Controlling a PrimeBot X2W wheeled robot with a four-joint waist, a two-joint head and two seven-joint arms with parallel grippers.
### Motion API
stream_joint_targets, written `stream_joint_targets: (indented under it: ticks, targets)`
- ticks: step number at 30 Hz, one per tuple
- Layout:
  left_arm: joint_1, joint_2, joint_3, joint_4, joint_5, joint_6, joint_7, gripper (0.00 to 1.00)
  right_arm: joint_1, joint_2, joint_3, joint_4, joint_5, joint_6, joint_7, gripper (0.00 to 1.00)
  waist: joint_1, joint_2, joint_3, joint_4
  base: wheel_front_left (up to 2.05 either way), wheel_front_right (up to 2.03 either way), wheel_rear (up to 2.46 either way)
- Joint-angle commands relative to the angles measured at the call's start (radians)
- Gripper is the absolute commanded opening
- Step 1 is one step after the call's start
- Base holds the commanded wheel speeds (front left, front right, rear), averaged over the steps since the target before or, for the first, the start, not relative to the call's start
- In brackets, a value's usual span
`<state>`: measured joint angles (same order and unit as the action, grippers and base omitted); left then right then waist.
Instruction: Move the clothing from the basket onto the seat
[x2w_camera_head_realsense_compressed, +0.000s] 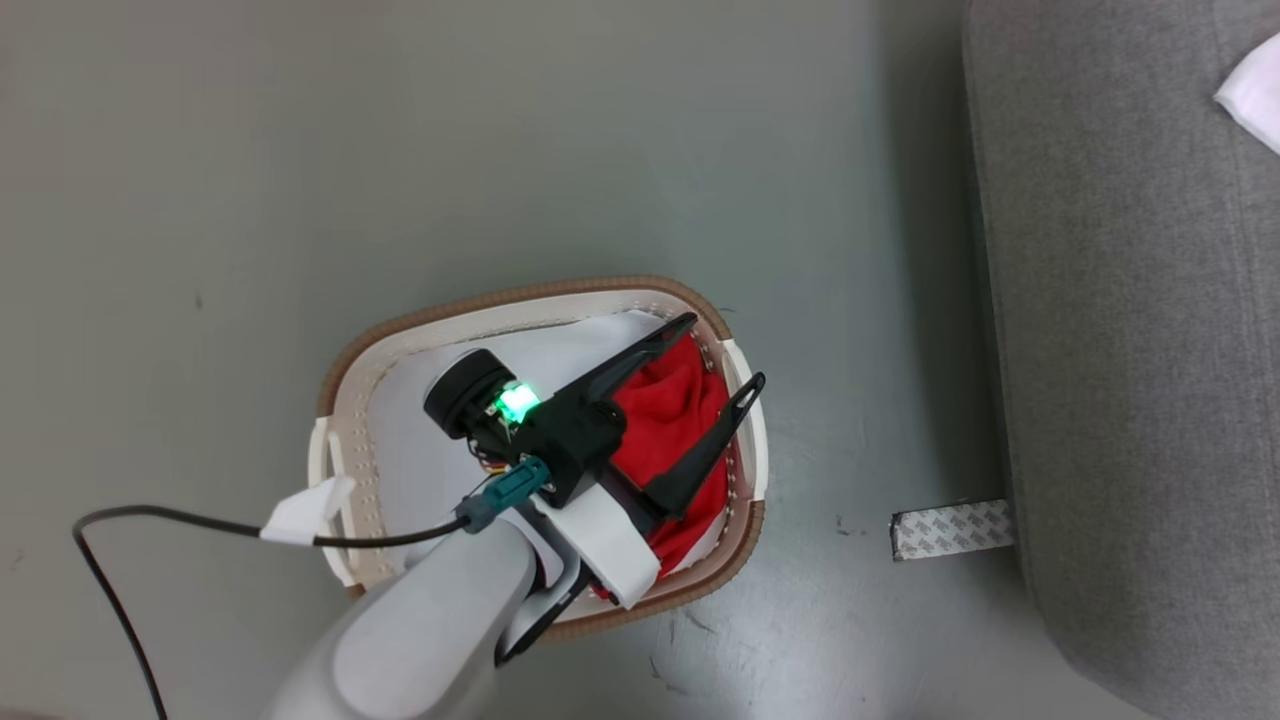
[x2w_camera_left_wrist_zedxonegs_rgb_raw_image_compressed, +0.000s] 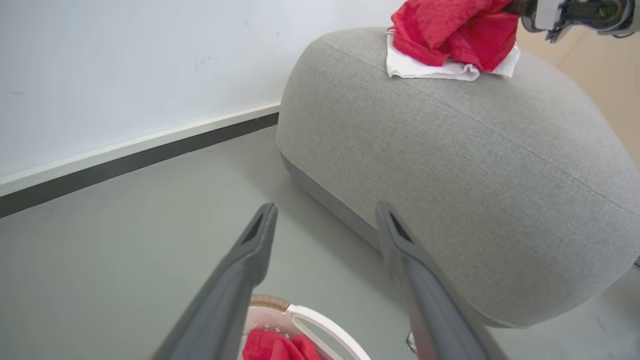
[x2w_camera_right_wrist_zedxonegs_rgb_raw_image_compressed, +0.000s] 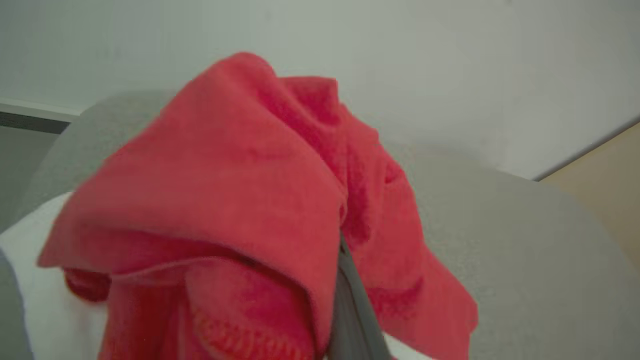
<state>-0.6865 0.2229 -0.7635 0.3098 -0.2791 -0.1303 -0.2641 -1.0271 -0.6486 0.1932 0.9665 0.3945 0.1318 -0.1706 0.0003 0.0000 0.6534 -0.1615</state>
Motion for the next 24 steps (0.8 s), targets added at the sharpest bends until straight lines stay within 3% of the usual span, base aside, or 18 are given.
stream_joint_targets:
  ticks: [1,6,7,9,10,11,17,24]
  targets:
    - [-0.007,0.006,0.001,-0.001,0.005,0.003,0.000,1.00,-0.022,0.000,0.007,0.019,0.008,-0.002,0.006,0.00,-0.0003,0.0000,0.003,0.002,0.00,0.00,0.00]
    - [-0.012,0.013,0.005,0.000,0.002,0.003,0.000,1.00,-0.034,0.033,0.072,0.098,0.020,-0.002,0.020,0.00,-0.0003,0.0000,0.009,-0.002,0.00,0.00,0.00]
    - [-0.012,0.014,0.005,0.002,0.001,0.003,0.000,1.00,-0.041,0.035,0.082,0.107,0.023,-0.002,0.015,0.07,-0.0003,0.0000,0.008,-0.003,0.00,0.00,0.00]
    - [-0.012,0.016,0.008,0.006,-0.003,0.004,0.000,1.00,-0.045,0.039,0.100,0.125,0.029,-0.002,0.008,0.41,-0.0003,0.0000,0.001,-0.009,0.00,0.00,0.00]
    - [-0.011,0.015,0.009,0.008,-0.006,0.004,0.000,1.00,-0.047,0.041,0.110,0.133,0.030,-0.002,0.005,0.88,-0.0003,0.0000,-0.005,-0.011,0.00,0.00,0.00]
    - [-0.010,0.013,0.010,0.010,-0.008,0.005,0.000,1.00,-0.050,0.043,0.119,0.138,0.035,-0.002,0.007,1.00,-0.0003,0.0000,-0.012,-0.013,0.00,0.00,0.00]
    - [0.024,-0.003,0.021,0.026,-0.022,0.007,0.000,1.00,-0.008,0.045,0.214,0.143,0.055,-0.002,0.022,1.00,-0.0003,0.0000,-0.099,-0.018,0.00,0.00,0.00]
    - [0.099,-0.025,0.084,0.046,-0.060,0.032,0.000,1.00,0.069,0.005,0.336,0.084,0.096,-0.002,0.031,1.00,-0.0003,0.0000,-0.263,-0.009,0.00,0.00,0.00]
